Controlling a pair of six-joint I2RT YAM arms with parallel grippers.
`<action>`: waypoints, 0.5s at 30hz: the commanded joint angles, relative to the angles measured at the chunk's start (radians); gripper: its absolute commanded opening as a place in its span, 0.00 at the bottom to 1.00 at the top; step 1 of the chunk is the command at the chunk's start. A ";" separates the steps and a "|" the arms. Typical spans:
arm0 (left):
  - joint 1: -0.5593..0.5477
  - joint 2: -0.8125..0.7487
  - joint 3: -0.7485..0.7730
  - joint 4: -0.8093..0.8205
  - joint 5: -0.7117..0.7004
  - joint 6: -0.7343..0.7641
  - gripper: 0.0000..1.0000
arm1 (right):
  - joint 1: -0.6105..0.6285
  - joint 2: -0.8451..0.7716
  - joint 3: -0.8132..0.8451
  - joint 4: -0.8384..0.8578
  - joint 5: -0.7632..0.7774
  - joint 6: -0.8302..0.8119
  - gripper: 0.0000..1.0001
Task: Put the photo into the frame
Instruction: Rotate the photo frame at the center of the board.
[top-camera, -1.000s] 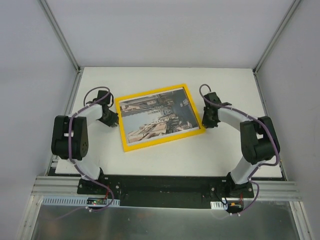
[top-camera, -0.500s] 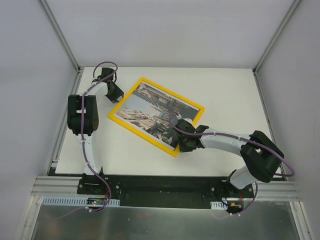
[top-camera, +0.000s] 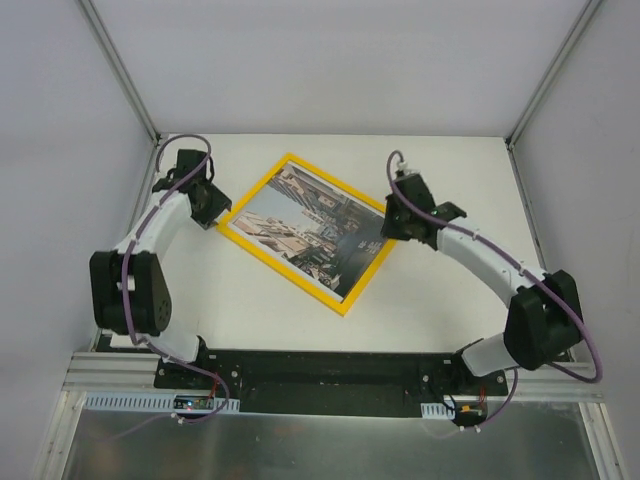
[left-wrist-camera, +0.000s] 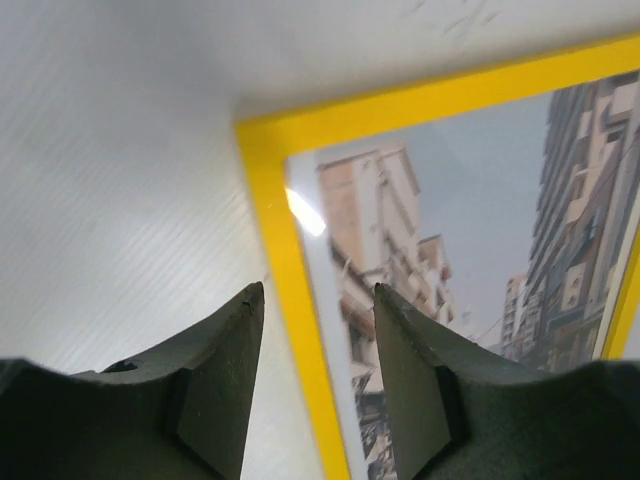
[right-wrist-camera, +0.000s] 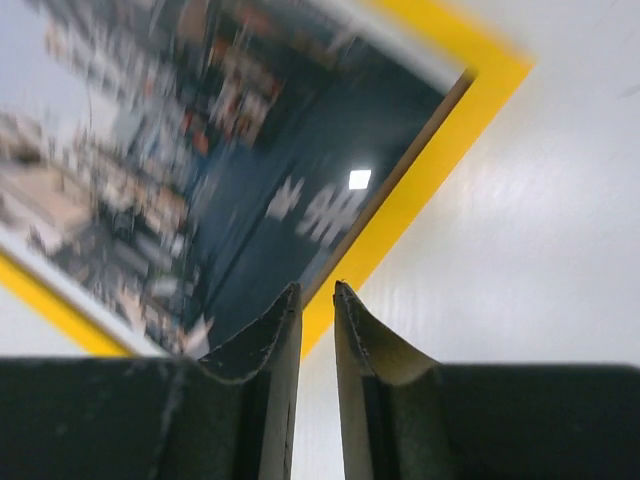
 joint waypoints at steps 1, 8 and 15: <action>-0.008 -0.212 -0.286 -0.014 -0.043 -0.154 0.45 | -0.165 0.130 0.186 -0.004 -0.027 -0.135 0.20; -0.067 -0.313 -0.502 0.052 0.003 -0.188 0.41 | -0.322 0.440 0.467 -0.013 -0.107 -0.140 0.16; -0.130 -0.300 -0.546 0.081 0.016 -0.226 0.41 | -0.363 0.629 0.608 -0.070 -0.112 -0.123 0.15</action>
